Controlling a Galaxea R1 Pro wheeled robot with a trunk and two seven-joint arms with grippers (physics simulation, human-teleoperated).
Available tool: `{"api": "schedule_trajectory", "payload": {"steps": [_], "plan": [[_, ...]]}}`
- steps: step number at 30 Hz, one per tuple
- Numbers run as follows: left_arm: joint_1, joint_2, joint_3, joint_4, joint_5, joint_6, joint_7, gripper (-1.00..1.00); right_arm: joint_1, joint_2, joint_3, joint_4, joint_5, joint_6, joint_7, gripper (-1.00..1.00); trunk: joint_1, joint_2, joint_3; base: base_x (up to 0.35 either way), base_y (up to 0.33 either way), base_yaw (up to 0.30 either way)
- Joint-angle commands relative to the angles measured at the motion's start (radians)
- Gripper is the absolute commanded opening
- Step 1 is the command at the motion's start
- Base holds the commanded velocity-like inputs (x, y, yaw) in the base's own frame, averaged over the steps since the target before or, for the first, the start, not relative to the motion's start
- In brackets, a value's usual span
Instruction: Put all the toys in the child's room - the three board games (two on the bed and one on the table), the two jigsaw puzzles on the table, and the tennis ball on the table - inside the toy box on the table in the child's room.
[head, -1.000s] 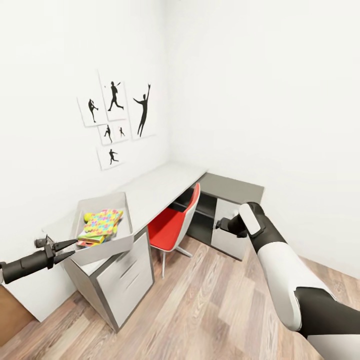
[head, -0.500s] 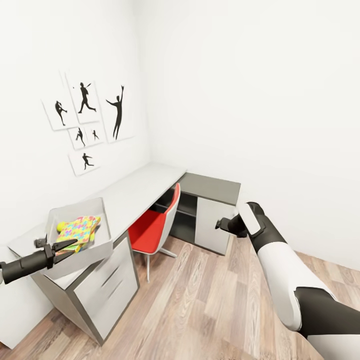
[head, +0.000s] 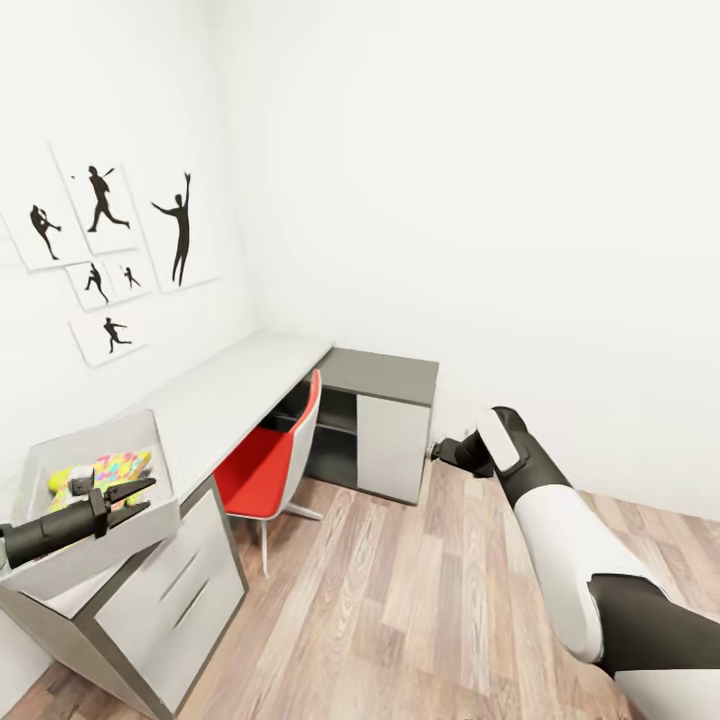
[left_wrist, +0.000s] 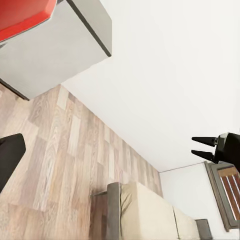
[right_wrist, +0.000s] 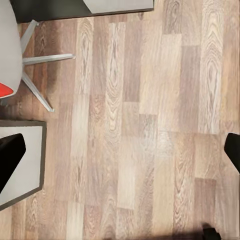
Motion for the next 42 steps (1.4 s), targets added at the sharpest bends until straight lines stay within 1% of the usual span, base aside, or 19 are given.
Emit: {"api": "schedule_trajectory", "payload": {"steps": [1, 6, 15, 18, 21, 23, 27, 29, 31, 33, 34, 35, 38, 39, 40, 41, 42], "plan": [[0.0, 0.0, 0.001, 0.0, 0.002, 0.01, -0.003, 1.0, -0.001, 0.001, -0.004, 0.014, -0.009, -0.009, -0.01, 1.0, 0.001, -0.002, -0.002, 0.0, 0.0, -0.277], [-0.001, 0.0, 0.001, 0.0, 0.002, 0.01, -0.002, 1.0, -0.001, 0.001, -0.004, 0.066, -0.005, -0.04, -0.01, 1.0, 0.001, -0.002, 0.0, 0.0, 0.0, -0.277], [-0.001, 0.0, 0.001, 0.0, 0.002, 0.009, -0.002, 1.0, -0.001, 0.004, 0.003, 0.094, 0.001, -0.069, -0.01, 1.0, 0.001, -0.002, 0.004, 0.0, 0.0, -0.277], [-0.001, -0.001, 0.0, 0.0, 0.001, 0.008, -0.001, 1.0, 0.002, 0.005, 0.005, 0.124, 0.001, -0.108, -0.01, 1.0, 0.001, -0.002, 0.005, 0.0, 0.0, -0.277], [0.0, -0.001, -0.001, 0.0, 0.001, 0.007, 0.0, 1.0, 0.005, 0.011, 0.007, 0.18, 0.004, -0.157, -0.01, 1.0, 0.001, -0.002, 0.005, 0.0, 0.0, -0.277], [0.0, -0.004, -0.002, 0.0, 0.0, 0.006, 0.004, 1.0, 0.007, 0.016, 0.009, 0.235, 0.006, -0.199, -0.01, 1.0, 0.001, -0.002, 0.005, 0.0, 0.0, -0.277], [0.0, -0.007, -0.004, 0.0, -0.003, 0.001, 0.008, 1.0, 0.013, 0.019, 0.016, 0.304, 0.012, -0.262, -0.009, 1.0, 0.001, -0.002, 0.005, 0.0, 0.0, -0.277], [0.0, -0.011, -0.006, 0.0, -0.005, -0.015, 0.011, 1.0, 0.032, 0.021, 0.038, 0.353, 0.025, -0.313, -0.008, 1.0, 0.001, -0.002, 0.005, 0.0, 0.0, -0.277], [0.0, -0.013, -0.007, -0.001, -0.007, -0.023, 0.022, 1.0, 0.051, 0.023, 0.059, 0.376, 0.032, -0.35, -0.007, 1.0, 0.001, -0.002, 0.005, 0.0, 0.0, -0.251], [0.0, -0.015, -0.01, -0.001, -0.009, -0.028, 0.059, 1.0, 0.084, 0.03, 0.086, 0.39, 0.037, -0.39, -0.005, 1.0, 0.001, -0.002, 0.005, 0.0, 0.0, -0.179], [0.0, -0.019, -0.013, 0.0, -0.009, -0.029, 0.09, 1.0, 0.107, 0.035, 0.098, 0.394, 0.038, -0.407, -0.005, 1.0, 0.001, -0.002, 0.005, 0.0, 0.0, -0.096], [0.0, -0.022, -0.015, 0.0, -0.009, -0.03, 0.107, 1.0, 0.119, 0.038, 0.104, 0.396, 0.039, -0.416, -0.004, 1.0, 0.001, -0.002, 0.005, 0.0, 0.0, -0.077], [0.0, -0.04, -0.025, 0.0, -0.009, -0.034, 0.209, 1.0, 0.202, 0.062, 0.144, 0.401, 0.041, -0.485, -0.003, 1.0, 0.001, -0.002, 0.005, 0.0, 0.0, -0.034], [0.001, -0.053, -0.027, 0.001, -0.011, -0.037, 0.24, 1.0, 0.229, 0.067, 0.162, 0.402, 0.041, -0.509, -0.003, 1.0, 0.001, -0.002, 0.005, 0.0, 0.0, -0.013], [0.001, -0.073, -0.03, 0.002, -0.017, -0.048, 0.275, 1.0, 0.255, 0.07, 0.18, 0.402, 0.041, -0.533, -0.003, 1.0, 0.001, -0.002, 0.005, 0.0, 0.0, -0.007], [0.001, -0.102, -0.032, 0.003, -0.037, -0.073, 0.337, 1.0, 0.291, 0.072, 0.205, 0.403, 0.041, -0.567, -0.002, 1.0, 0.001, -0.002, 0.005, 0.0, 0.0, -0.004], [0.001, -0.117, -0.034, 0.006, -0.058, -0.089, 0.384, 1.0, 0.313, 0.073, 0.218, 0.403, 0.041, -0.592, -0.002, 1.0, 0.001, -0.002, 0.005, 0.0, 0.0, -0.003]]}}
